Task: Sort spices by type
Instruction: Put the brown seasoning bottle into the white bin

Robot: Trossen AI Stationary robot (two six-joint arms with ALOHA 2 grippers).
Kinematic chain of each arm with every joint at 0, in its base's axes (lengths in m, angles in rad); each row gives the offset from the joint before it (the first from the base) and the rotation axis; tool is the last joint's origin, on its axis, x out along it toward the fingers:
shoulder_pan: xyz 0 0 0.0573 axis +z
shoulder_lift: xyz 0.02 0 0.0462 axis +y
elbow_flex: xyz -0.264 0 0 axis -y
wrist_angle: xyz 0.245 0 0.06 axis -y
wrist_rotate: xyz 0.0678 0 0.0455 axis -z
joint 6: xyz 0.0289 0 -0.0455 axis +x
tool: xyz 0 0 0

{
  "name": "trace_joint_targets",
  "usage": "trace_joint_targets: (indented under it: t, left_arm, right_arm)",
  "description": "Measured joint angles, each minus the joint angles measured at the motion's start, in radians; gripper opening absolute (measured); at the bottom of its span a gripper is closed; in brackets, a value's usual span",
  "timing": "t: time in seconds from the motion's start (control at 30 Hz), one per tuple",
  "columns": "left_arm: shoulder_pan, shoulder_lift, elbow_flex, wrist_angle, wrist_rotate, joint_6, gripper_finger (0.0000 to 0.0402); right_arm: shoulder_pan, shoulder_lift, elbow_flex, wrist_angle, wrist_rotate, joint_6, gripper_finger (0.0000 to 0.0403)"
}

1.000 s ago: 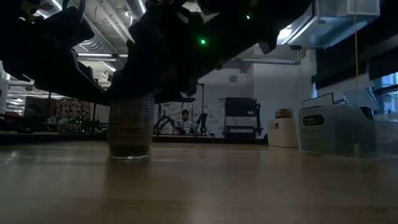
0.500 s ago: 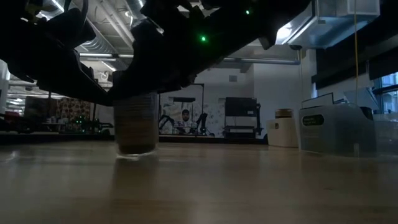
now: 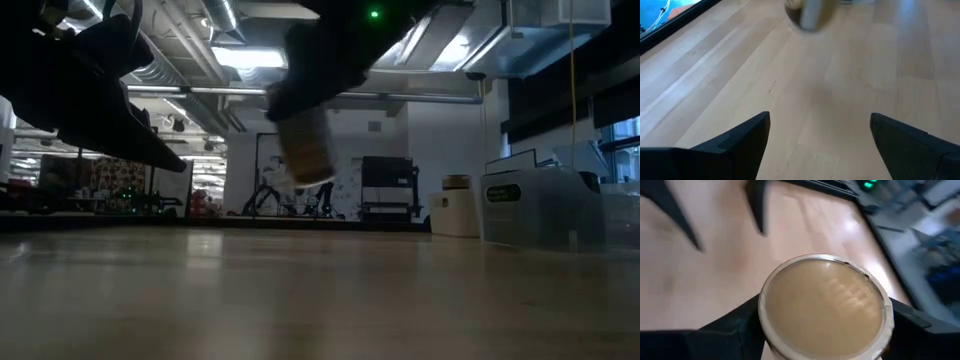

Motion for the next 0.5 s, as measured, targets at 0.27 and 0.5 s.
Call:
trace_joint_targets:
  t: [0.27, 0.5]
  left_arm:
    - [0.0, 0.0, 0.0, 0.001, 0.0, -0.01, 0.0327]
    - [0.0, 0.0, 0.0, 0.0, 0.0, 0.008, 0.0327]
  right_arm:
    - [-0.027, -0.087, 0.0, -0.42, 0.225, 0.222, 0.028]
    - [-0.052, -0.185, 0.0, -0.895, 0.398, 0.566, 0.028]
